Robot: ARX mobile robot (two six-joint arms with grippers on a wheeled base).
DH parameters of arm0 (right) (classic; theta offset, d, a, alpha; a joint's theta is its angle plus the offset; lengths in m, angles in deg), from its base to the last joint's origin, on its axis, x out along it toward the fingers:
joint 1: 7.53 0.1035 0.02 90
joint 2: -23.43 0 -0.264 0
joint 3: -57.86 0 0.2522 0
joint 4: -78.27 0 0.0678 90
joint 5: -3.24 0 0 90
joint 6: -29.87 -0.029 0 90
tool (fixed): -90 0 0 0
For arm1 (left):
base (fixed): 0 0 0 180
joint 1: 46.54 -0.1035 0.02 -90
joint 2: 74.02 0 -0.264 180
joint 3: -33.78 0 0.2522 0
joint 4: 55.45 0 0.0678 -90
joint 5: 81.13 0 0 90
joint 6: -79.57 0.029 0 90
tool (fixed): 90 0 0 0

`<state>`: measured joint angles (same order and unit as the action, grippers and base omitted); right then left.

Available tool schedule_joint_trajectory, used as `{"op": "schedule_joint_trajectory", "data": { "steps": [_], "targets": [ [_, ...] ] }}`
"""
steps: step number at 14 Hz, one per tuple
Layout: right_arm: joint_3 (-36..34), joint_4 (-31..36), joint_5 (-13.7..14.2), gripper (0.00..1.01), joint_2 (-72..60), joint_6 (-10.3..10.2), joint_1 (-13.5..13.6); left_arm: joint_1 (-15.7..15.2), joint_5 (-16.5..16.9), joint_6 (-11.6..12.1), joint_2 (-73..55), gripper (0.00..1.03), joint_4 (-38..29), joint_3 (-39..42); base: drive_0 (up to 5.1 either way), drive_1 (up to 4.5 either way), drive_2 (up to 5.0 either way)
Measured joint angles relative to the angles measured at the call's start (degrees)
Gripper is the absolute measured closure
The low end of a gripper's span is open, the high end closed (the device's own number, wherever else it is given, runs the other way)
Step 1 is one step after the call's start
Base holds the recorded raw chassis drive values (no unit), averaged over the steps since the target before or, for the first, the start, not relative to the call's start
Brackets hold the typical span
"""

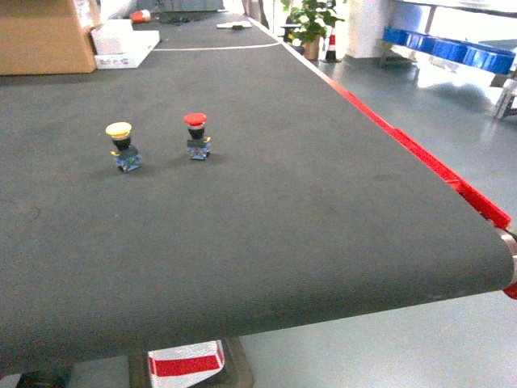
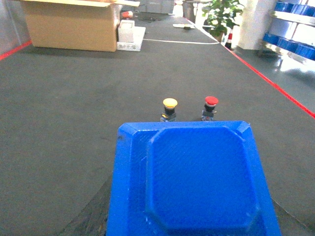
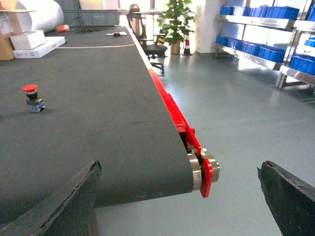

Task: Pick blue part to blue bin on bottom shelf

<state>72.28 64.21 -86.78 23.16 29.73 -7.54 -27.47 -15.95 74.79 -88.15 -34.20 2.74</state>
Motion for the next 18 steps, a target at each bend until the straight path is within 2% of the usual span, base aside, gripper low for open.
{"op": "schedule_joint_trajectory", "data": {
  "steps": [18],
  "targets": [
    [0.00,0.00,0.00,0.03,0.00,0.00,0.00,0.02,0.00,0.00,0.00,0.60,-0.02,-0.02,-1.6,-1.57,-1.6]
  ]
}}
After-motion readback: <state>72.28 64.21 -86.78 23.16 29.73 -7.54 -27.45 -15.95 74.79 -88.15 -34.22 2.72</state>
